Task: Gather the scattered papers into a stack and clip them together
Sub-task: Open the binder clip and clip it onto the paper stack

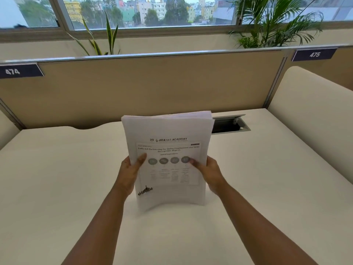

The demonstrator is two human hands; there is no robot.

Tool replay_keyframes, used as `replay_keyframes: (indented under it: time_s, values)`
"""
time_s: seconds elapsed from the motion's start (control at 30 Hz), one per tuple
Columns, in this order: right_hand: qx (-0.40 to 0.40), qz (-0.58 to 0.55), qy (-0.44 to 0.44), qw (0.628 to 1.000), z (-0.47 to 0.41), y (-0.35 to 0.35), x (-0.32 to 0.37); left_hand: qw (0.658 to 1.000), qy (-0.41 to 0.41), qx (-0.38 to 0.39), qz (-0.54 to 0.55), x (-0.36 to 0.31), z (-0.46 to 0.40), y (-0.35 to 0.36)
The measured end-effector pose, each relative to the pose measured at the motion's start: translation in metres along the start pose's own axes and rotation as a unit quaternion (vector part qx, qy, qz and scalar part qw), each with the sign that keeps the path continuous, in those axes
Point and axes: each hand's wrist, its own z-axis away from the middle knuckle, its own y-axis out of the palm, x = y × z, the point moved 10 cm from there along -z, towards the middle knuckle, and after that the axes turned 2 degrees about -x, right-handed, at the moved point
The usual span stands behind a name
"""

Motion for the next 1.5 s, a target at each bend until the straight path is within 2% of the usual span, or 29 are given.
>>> replay_keyframes:
  time_s: [0.17, 0.3, 0.57, 0.83, 1.03, 1.23, 1.3, 1.33, 1.37, 1.4, 1.43, 1.47, 1.5]
  values:
    - [-0.037, -0.005, -0.076, 0.996, 0.002, 0.003, 0.034, 0.998, 0.052, -0.034, 0.013, -0.024, 0.001, 0.006]
    - [-0.051, -0.011, -0.079, 0.995, 0.007, 0.000, 0.024, 0.997, 0.072, -0.029, -0.013, -0.028, 0.008, 0.005]
    - [-0.030, -0.033, -0.081, 0.996, 0.009, 0.002, 0.028, 0.994, 0.100, -0.028, -0.020, -0.049, 0.005, 0.004]
    - [-0.009, -0.010, -0.105, 0.994, 0.014, 0.009, 0.044, 0.991, 0.098, -0.072, -0.049, -0.053, 0.009, -0.001]
    - [-0.020, -0.055, -0.150, 0.987, 0.014, 0.000, 0.090, 0.993, 0.050, -0.034, -0.105, -0.055, 0.003, -0.005]
    - [-0.052, -0.043, -0.111, 0.991, 0.014, -0.001, 0.076, 0.989, -0.051, -0.009, -0.137, -0.032, 0.003, -0.008]
    - [-0.056, -0.051, -0.098, 0.992, 0.014, -0.001, 0.068, 0.988, -0.053, -0.036, -0.139, -0.029, 0.002, -0.012]
    - [-0.054, -0.057, -0.092, 0.993, 0.014, -0.002, 0.065, 0.985, -0.024, -0.083, -0.149, -0.035, 0.001, -0.018]
    - [-0.052, -0.061, -0.087, 0.993, 0.014, -0.002, 0.064, 0.971, 0.035, -0.152, -0.184, -0.048, 0.002, -0.026]
    - [-0.050, -0.062, -0.084, 0.993, 0.013, -0.002, 0.062, 0.934, 0.115, -0.226, -0.253, -0.070, 0.007, -0.030]
    - [-0.048, -0.064, -0.082, 0.993, 0.013, -0.003, 0.061, 0.877, 0.208, -0.275, -0.335, -0.096, 0.016, -0.024]
    - [-0.046, -0.065, -0.080, 0.994, 0.013, -0.003, 0.060, 0.817, 0.296, -0.283, -0.405, -0.117, 0.024, -0.006]
    - [-0.042, -0.068, -0.077, 0.994, 0.012, -0.002, 0.060, 0.771, 0.362, -0.248, -0.462, -0.132, 0.028, 0.019]
